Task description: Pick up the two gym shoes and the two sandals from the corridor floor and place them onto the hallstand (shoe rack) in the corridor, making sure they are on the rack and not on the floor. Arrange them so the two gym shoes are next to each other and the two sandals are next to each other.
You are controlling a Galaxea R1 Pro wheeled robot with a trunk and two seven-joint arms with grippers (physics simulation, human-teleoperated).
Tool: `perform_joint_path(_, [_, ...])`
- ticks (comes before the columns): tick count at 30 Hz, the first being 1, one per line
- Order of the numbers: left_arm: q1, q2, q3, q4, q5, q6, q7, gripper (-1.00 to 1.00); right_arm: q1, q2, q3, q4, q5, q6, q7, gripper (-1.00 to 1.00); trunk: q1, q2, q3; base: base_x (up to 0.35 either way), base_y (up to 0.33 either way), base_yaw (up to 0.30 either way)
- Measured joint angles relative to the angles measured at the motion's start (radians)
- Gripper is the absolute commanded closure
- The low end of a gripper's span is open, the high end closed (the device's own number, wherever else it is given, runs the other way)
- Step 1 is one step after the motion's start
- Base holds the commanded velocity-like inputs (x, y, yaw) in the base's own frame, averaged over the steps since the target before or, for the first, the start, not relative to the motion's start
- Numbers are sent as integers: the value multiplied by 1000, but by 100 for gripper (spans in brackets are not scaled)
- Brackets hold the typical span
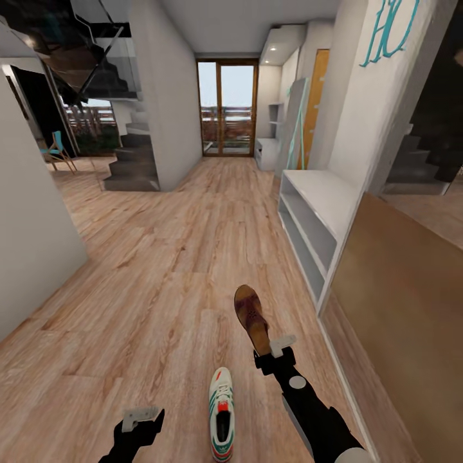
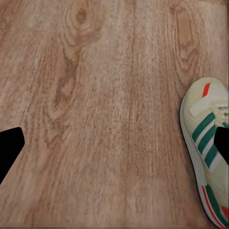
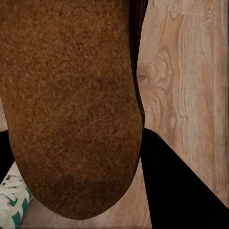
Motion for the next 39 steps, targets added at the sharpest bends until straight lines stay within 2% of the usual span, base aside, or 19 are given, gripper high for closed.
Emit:
perform_joint_path(12, [0, 0, 2, 0, 7, -3, 0, -100, 0, 2, 1, -1, 0, 0, -1, 100, 0, 0, 0, -82, -110, 0])
perform_joint_path(18, [-6, 0, 2, -5, 9, 1, 8, -100, 0, 26, 1, 0, 1, 1, -1, 100, 0, 0, 0, -5, -6, 0])
perform_joint_path(25, [-65, 0, 2, 3, 24, 5, 100, -100, 0, 33, 1, 0, 2, 1, -1, 100, 0, 0, 0, 0, 0, 0])
perform_joint_path(26, [-88, -1, 0, 4, 26, 17, 144, -100, 0, 33, 0, 0, 2, 1, -1, 100, 0, 0, 0, 0, 0, 0])
perform_joint_path(29, [-111, -13, -2, 6, 26, 69, 171, -100, 0, 34, 0, -4, 2, 1, 0, 100, 0, 0, 0, 0, 0, 0])
perform_joint_path(31, [-118, -25, -4, 5, 25, 100, 178, -100, 0, 43, 0, -63, 2, 2, 1, 100, 0, 0, 0, 0, 0, 0])
perform_joint_path(35, [-119, -29, -4, 6, 26, 102, 179, -100, 0, 56, 1, -187, 1, 23, 0, 100, 0, 0, 0, 0, 0, 0])
perform_joint_path(39, [-116, -33, -5, 6, 25, 100, 178, -100, 0, 72, 2, -275, 0, 115, 1, 100, 0, 0, 0, 0, 0, 0])
